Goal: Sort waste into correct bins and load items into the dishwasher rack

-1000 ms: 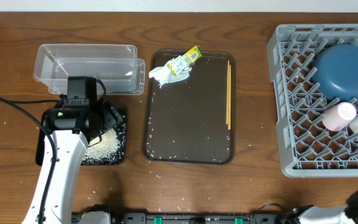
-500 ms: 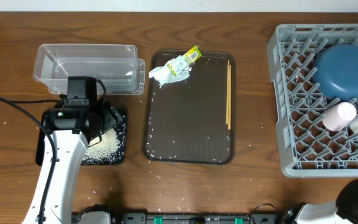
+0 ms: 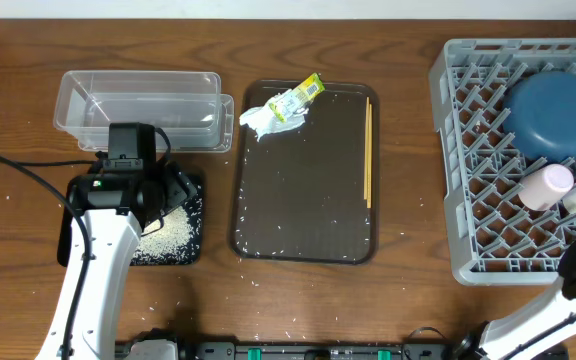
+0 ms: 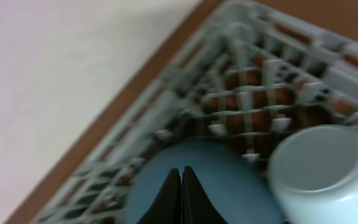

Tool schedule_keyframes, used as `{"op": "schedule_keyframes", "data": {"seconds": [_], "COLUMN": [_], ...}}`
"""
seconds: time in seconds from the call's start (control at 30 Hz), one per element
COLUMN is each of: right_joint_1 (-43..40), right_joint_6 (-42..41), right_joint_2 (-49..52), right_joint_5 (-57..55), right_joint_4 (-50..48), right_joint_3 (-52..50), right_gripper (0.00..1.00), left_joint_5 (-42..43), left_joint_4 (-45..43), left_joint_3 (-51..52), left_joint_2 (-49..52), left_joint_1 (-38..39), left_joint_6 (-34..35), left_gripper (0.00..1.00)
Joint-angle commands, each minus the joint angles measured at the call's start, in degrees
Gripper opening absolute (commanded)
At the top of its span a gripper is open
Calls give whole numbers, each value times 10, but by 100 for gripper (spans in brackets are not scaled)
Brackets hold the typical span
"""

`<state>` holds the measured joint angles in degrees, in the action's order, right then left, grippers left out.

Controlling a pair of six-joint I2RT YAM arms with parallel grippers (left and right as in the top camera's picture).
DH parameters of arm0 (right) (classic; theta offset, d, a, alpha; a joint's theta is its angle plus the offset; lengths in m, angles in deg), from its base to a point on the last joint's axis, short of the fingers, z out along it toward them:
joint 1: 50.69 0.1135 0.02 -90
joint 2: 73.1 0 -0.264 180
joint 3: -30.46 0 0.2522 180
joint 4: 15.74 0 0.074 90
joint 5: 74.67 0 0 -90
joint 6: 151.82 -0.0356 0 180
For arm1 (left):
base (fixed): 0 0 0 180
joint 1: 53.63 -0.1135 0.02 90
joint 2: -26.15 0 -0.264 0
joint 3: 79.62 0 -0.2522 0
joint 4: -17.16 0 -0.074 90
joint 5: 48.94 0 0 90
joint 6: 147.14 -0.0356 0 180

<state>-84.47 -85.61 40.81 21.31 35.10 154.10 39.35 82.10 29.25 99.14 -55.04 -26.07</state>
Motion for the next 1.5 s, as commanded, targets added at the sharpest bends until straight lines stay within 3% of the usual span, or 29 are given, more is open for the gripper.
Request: {"op": "schedule_keyframes", "data": {"seconds": [0.0,0.2,0.83,1.03,1.3,1.47], "right_joint_1": [1,-6,-74,-97,-112,-105], "right_joint_6": [22,42,30,-23,-32,-32], "right_joint_2": [25,74,87,87,39,-38], "right_joint_5": [-79,-158,-182,-180,-113,2], "right_joint_4": [0,23,109,151,196,229], "right_joint_3": [2,2,0,0,0,0], "right_gripper": [1,1,1,1,1,1], "left_joint_5": [-7,-7,-7,-7,-7,-7], "left_joint_4": [2,2,2,2,2,2], "left_joint_3": [-9,-9,-9,-9,-9,-9], "left_joint_2": [3,3,3,3,3,3], "left_joint_1": [-3,-3,-3,-3,-3,-3], "left_joint_6": [-8,-8,-8,-8,-8,-8], "left_gripper": [90,90,90,90,90,90]}}
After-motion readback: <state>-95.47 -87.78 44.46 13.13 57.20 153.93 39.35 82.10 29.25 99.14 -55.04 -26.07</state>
